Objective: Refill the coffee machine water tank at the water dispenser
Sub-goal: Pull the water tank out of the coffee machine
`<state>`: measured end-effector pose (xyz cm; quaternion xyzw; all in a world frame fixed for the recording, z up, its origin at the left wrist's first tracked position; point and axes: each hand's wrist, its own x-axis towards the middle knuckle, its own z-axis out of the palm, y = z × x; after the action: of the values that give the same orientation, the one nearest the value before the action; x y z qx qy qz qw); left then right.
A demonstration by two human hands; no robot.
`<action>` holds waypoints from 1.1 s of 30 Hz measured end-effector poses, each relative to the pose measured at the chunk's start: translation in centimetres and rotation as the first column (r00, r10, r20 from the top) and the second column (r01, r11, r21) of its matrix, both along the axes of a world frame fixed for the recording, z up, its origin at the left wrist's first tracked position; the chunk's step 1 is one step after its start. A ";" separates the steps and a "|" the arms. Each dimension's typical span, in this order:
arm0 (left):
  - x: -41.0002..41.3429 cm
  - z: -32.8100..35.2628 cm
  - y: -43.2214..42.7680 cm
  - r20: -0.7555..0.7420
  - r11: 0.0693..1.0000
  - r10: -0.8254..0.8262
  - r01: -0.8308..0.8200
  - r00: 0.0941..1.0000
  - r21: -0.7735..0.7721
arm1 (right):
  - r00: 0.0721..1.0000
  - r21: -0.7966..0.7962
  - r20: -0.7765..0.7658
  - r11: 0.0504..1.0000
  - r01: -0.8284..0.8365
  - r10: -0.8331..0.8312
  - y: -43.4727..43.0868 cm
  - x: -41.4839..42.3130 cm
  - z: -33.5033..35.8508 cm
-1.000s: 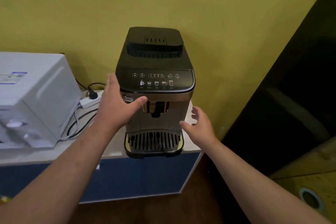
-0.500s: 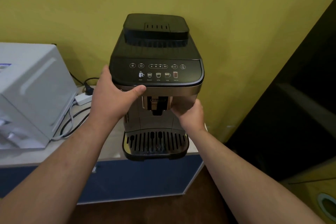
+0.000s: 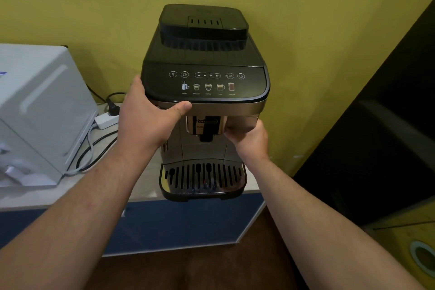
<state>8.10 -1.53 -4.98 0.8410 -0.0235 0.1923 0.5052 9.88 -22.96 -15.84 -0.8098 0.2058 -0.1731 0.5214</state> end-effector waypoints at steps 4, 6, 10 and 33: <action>0.0 0.1 0.0 0.005 1.000 -0.001 0.001 1.000 0.005 | 0.999 0.028 0.013 0.999 0.034 -0.034 0.5 -0.9 0.0; 0.1 0.0 0.0 0.004 1.000 -0.002 0.001 1.000 0.008 | 0.999 0.043 0.018 0.999 0.032 -0.033 0.7 -1.2 0.1; 0.0 0.0 0.0 0.009 1.000 -0.010 0.010 1.000 0.005 | 0.999 0.086 0.023 0.996 0.036 -0.038 1.0 -1.6 0.4; 0.2 -0.2 0.3 0.003 0.999 -0.035 0.035 0.999 -0.029 | 0.997 0.141 -0.041 0.987 0.074 -0.069 1.9 -5.1 1.3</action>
<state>8.35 -1.19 -5.16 0.8329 -0.0359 0.1848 0.5205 4.78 -21.08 -14.55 -0.7657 0.2561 -0.1619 0.5674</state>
